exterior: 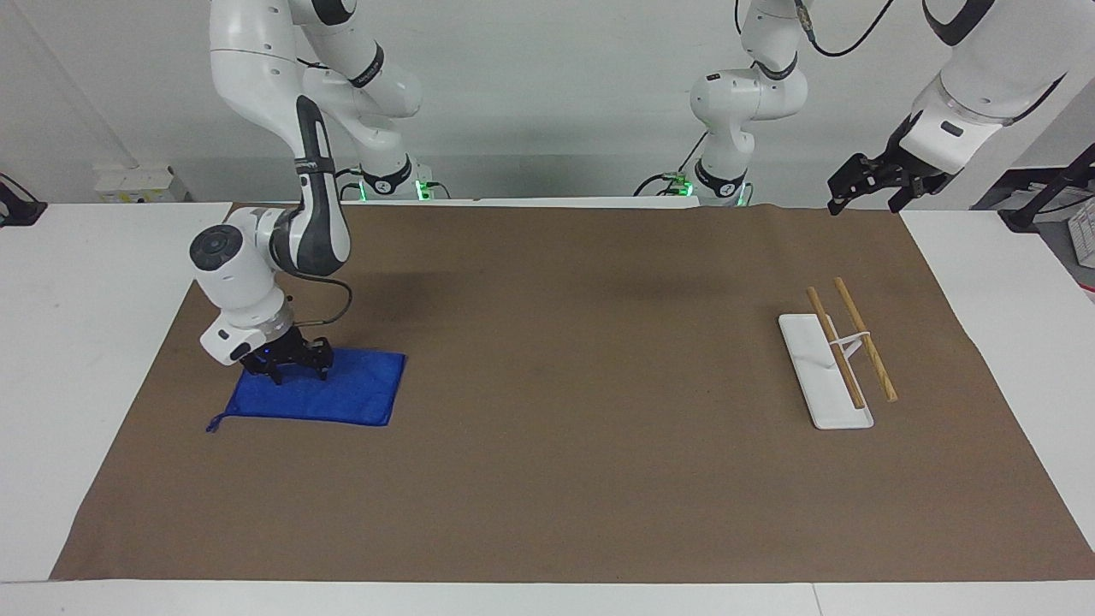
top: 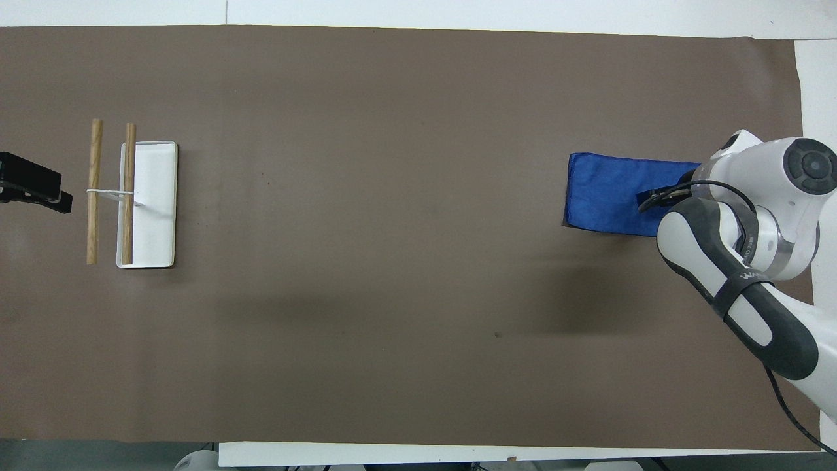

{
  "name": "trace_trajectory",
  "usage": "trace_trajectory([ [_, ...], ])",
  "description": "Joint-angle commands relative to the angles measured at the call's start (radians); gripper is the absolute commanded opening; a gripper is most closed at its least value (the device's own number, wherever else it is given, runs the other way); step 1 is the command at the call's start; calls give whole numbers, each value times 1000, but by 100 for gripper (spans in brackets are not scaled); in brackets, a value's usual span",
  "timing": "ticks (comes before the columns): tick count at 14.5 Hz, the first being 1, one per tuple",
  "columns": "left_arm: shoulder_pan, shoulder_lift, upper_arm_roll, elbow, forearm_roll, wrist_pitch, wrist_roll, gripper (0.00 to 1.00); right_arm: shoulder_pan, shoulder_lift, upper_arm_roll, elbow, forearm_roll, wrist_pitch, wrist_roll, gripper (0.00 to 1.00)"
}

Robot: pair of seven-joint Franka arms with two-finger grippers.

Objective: Right arm passes towel to left arm to hang
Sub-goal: 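Grasp the blue towel's end with the right gripper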

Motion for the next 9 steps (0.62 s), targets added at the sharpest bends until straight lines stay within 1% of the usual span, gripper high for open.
trace_trajectory([
  [1,-2,-25,9,-27,-10,3,-6,100,-12,-14,7,-20,6,4,-46,12],
  [2,-2,-25,9,-27,-10,3,-7,100,-12,-14,7,-20,6,4,-46,9],
  [3,-2,-25,9,-27,-10,3,-7,100,-17,-14,7,-20,6,1,-46,2],
  [4,-2,-25,9,-27,-10,3,-7,100,-18,-15,7,-17,6,1,-46,0],
  [6,-2,-25,9,-27,-10,3,-7,100,-18,-28,12,-8,8,-23,-35,0],
  [7,-2,-25,9,-27,-10,3,-6,100,-18,-43,23,16,11,-63,-12,0],
  [9,-2,-25,9,-27,-10,3,-7,100,-15,-83,46,58,47,-181,72,0],
])
